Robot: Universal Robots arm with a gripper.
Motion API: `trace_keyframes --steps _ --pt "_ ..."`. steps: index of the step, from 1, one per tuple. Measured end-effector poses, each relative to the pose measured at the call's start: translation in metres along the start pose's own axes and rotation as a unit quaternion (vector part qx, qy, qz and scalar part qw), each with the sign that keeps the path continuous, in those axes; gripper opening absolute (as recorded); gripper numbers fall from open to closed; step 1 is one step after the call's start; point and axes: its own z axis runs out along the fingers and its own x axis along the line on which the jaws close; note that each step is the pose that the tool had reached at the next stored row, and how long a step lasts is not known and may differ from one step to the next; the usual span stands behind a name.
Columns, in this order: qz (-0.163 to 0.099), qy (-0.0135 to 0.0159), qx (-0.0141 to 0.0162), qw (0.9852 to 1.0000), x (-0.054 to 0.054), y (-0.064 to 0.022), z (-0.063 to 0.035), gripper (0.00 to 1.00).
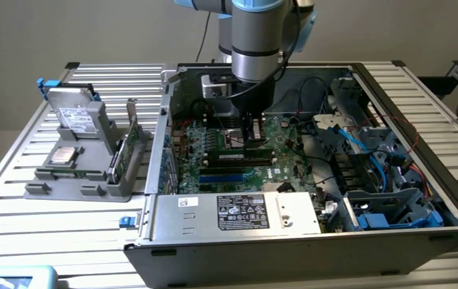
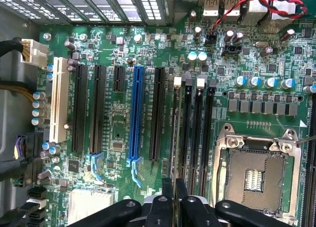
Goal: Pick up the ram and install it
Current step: 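Insert the ram into the slot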
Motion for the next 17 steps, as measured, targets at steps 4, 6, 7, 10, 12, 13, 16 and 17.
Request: trace_keyframes --steps 4,6,7,10,12,13,16,17 --pt "0.000 0.0000 0.0000 1.0000 0.0000 -0.0001 0.0003 0.14" --pt "0.000 0.0001 0.0000 1.0000 -0.0001 0.0000 0.0011 0.14" --pt "0.000 0.0001 0.0000 1.0000 -0.0001 0.0000 0.0012 0.14" --pt "0.000 -0.0001 0.0000 1.0000 0.0001 0.0000 0.0014 0.14" --pt "0.000 -0.0001 0.0000 1.0000 0.0003 0.0000 0.0013 0.14" --pt "0.000 0.0000 0.0000 1.0000 0.0003 0.0000 0.0013 0.14" --pt "0.000 0.0005 -0.0001 1.0000 0.0004 0.0000 0.0013 0.14" --pt "0.000 0.0005 -0.0001 1.0000 0.0004 0.0000 0.0014 0.14"
